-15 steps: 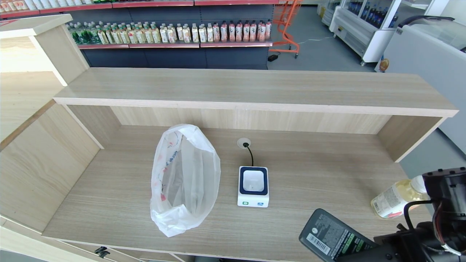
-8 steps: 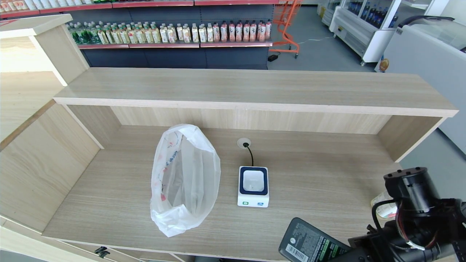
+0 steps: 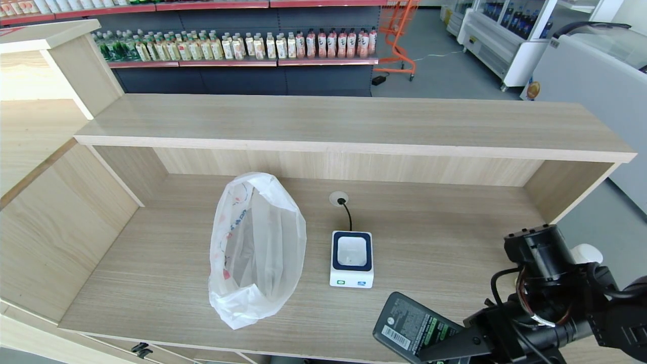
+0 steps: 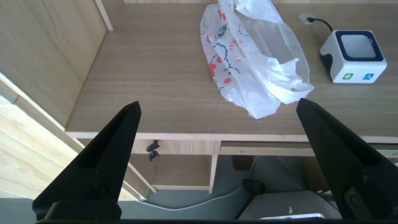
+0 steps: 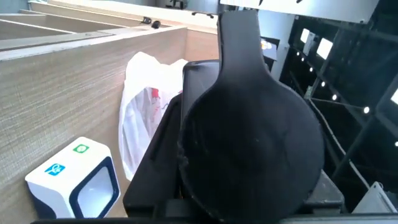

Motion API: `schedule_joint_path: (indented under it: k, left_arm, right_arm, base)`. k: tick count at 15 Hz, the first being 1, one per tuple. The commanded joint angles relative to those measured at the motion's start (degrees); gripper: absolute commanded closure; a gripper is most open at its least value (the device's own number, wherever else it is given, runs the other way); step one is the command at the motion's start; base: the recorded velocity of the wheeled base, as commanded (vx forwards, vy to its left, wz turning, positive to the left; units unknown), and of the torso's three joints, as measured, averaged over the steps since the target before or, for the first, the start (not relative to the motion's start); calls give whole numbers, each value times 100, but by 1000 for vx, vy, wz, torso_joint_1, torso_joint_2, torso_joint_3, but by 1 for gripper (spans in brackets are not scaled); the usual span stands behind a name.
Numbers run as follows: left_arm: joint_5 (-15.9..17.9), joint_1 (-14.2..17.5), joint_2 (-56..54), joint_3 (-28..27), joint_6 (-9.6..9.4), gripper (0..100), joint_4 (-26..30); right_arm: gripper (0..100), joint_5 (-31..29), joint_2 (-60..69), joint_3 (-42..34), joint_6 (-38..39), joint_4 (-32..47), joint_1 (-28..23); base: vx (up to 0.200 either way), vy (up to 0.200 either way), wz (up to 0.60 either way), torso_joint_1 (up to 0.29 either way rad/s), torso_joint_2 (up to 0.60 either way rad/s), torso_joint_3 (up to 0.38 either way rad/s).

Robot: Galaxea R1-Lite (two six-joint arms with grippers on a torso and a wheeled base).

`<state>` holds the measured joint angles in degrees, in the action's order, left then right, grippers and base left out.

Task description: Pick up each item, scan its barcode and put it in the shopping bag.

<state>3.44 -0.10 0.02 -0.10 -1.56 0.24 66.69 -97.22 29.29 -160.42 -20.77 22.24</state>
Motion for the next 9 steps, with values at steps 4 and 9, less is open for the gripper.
schedule_joint_path:
  k: [4, 9]
  left_arm:
    - [-1, 1, -2, 1, -2, 0, 2]
    - [-1, 1, -2, 1, -2, 0, 2]
  right_arm:
    - [100, 116, -262, 112, -368, -146, 325]
    - [100, 107, 45, 24, -78, -67, 193]
  base:
    - [0, 0, 0, 0, 0, 0]
    - [0, 0, 0, 0, 0, 0]
